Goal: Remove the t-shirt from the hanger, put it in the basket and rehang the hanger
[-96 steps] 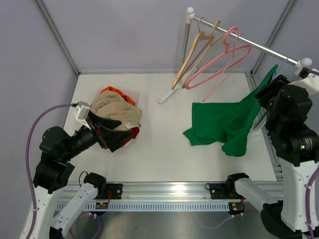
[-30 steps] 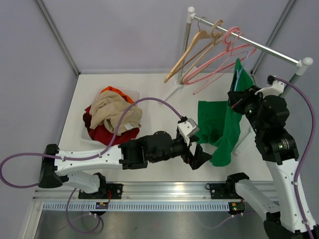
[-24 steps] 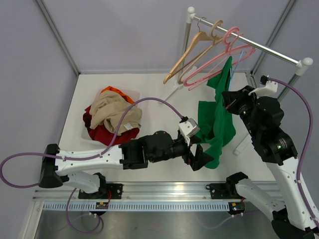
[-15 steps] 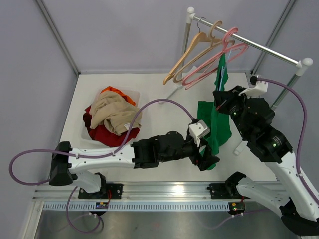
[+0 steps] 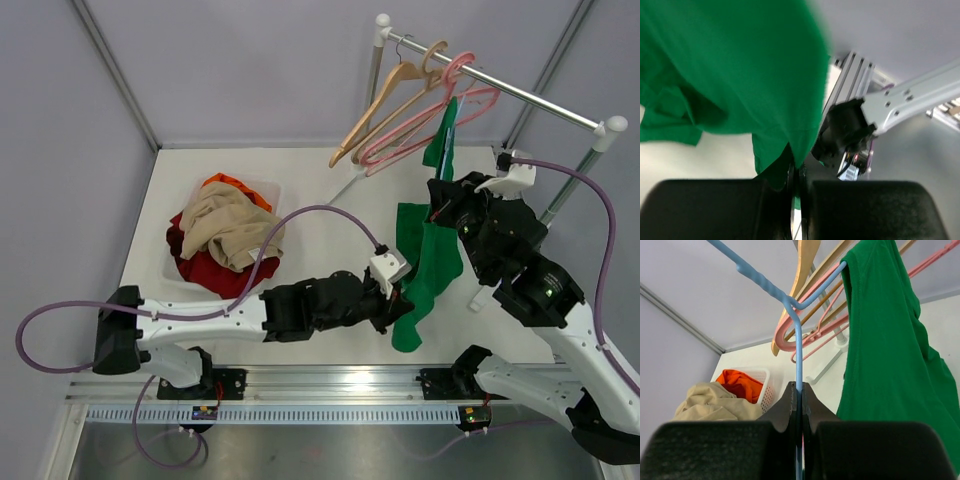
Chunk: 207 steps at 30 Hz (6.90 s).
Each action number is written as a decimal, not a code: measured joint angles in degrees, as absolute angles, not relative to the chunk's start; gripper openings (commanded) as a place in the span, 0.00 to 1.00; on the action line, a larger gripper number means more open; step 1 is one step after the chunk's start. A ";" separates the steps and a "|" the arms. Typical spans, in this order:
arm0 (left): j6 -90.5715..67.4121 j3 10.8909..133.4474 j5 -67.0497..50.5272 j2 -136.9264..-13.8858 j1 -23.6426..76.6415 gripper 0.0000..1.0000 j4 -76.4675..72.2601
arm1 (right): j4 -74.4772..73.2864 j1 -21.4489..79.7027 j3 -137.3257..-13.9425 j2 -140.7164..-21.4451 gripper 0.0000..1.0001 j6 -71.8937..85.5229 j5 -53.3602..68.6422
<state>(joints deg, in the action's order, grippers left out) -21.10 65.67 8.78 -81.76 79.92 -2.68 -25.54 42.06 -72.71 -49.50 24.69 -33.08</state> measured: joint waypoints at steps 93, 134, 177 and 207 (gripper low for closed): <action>-8.95 70.81 13.50 -68.60 7.84 0.00 24.45 | -50.37 42.63 -77.30 -20.69 0.00 30.28 -16.64; -20.58 60.60 9.04 -27.64 20.58 0.99 37.95 | -27.38 23.83 -76.62 -58.04 0.00 9.08 -43.55; -21.91 65.98 -29.28 -28.05 20.58 0.99 31.14 | -10.72 12.58 -73.71 -72.79 0.00 17.47 -33.15; -24.08 59.29 -28.36 -30.61 20.58 0.99 25.58 | -19.51 12.32 -62.63 -34.65 0.99 27.79 -16.43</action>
